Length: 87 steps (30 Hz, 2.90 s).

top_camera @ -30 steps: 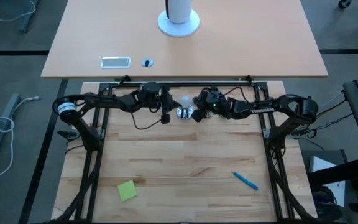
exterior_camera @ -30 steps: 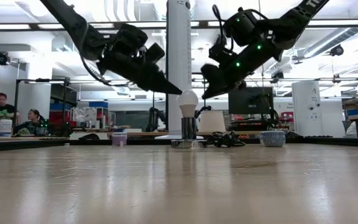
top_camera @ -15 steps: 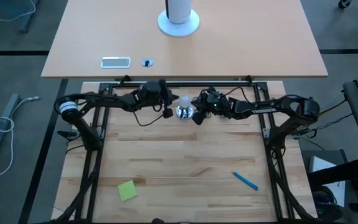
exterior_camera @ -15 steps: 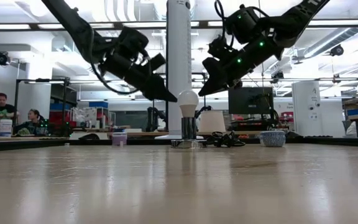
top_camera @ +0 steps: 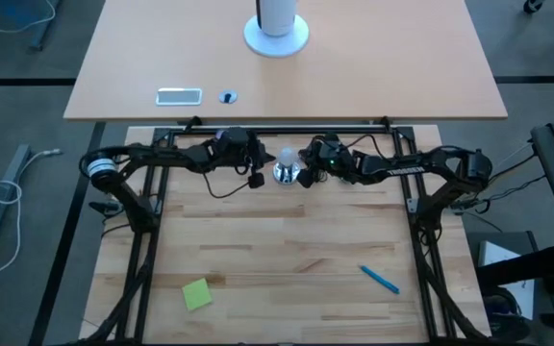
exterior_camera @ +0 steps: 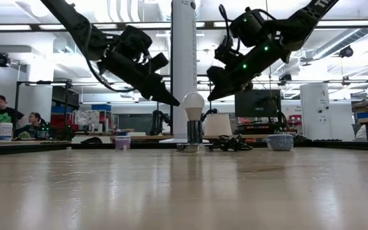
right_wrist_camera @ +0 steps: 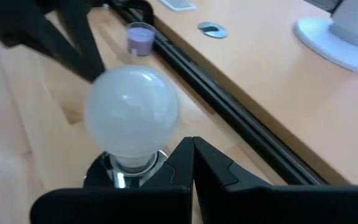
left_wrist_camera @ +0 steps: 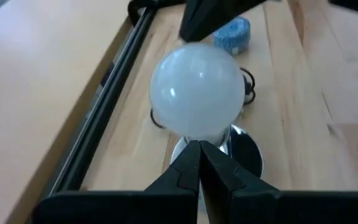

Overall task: Screw lightbulb
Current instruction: Remove the bulb from the lamp

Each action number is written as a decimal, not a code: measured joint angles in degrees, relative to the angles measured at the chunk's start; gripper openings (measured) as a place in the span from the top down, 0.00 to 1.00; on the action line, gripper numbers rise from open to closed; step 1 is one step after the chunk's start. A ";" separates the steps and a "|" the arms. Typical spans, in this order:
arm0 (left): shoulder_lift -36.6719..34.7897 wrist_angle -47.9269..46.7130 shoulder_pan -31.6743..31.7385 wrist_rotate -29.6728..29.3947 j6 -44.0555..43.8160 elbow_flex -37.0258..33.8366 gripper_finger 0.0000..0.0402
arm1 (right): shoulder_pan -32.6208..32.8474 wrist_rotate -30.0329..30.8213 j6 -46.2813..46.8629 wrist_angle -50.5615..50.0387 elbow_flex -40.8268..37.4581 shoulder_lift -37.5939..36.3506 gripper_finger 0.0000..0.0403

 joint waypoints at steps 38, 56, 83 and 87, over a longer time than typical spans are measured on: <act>0.35 4.37 -0.58 11.25 -2.66 -0.11 1.00 | -0.90 -4.20 -1.34 2.43 -0.56 0.91 1.00; 3.28 8.26 -0.14 -5.73 0.91 -0.20 1.00 | -1.07 -10.55 -0.35 3.04 -0.57 0.38 1.00; 2.08 8.21 -0.44 -5.68 -0.17 -1.14 1.00 | -1.11 -12.87 0.35 2.89 -0.74 -0.59 1.00; 2.42 8.49 -0.42 -4.53 -0.17 -1.14 1.00 | -1.18 -11.16 -0.14 2.89 -0.74 -0.59 1.00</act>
